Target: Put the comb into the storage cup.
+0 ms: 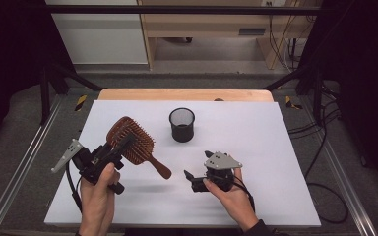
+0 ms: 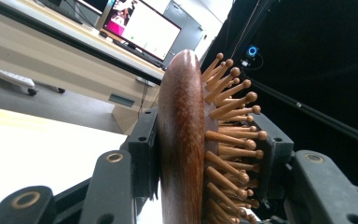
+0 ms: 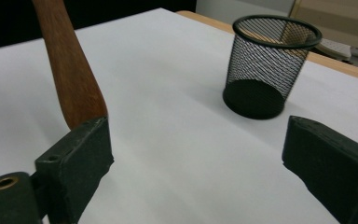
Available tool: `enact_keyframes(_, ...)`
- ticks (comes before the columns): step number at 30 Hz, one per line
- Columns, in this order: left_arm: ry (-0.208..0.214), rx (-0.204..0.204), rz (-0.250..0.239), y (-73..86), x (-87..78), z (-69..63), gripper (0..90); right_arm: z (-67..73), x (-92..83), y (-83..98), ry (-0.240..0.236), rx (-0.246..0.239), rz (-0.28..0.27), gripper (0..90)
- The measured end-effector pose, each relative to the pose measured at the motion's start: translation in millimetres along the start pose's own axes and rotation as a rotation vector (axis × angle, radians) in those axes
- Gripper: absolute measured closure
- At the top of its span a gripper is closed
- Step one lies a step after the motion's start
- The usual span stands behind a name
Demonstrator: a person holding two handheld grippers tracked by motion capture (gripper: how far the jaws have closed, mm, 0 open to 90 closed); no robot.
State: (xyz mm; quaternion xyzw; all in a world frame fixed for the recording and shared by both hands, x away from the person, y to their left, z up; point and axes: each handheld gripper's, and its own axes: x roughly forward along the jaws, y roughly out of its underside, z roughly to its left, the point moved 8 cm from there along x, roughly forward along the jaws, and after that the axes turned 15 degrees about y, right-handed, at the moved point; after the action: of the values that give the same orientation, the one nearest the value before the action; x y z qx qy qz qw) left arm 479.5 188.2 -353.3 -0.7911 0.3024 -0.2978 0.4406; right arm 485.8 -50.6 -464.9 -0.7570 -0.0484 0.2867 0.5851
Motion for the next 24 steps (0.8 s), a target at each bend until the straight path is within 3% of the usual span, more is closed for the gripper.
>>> enact_keyframes(7,-0.002,-0.003,0.002,-9.8,9.4,4.2,51.7,-30.8,-14.3,15.6,0.058,-0.005,-0.013,6.2)
enact_keyframes(14,-0.005,0.014,0.02,-22.8,24.5,6.6,51.7,-69.3,-32.7,28.5,0.148,0.061,-0.036,4.3)
enact_keyframes(19,-0.001,0.04,0.026,-31.9,34.1,6.3,51.7,-78.0,-37.0,29.7,0.151,0.097,-0.043,3.3)
enact_keyframes(24,-0.004,0.041,0.032,-37.6,42.5,7.9,51.6,-79.5,-37.8,29.9,0.153,0.1,-0.051,2.9)
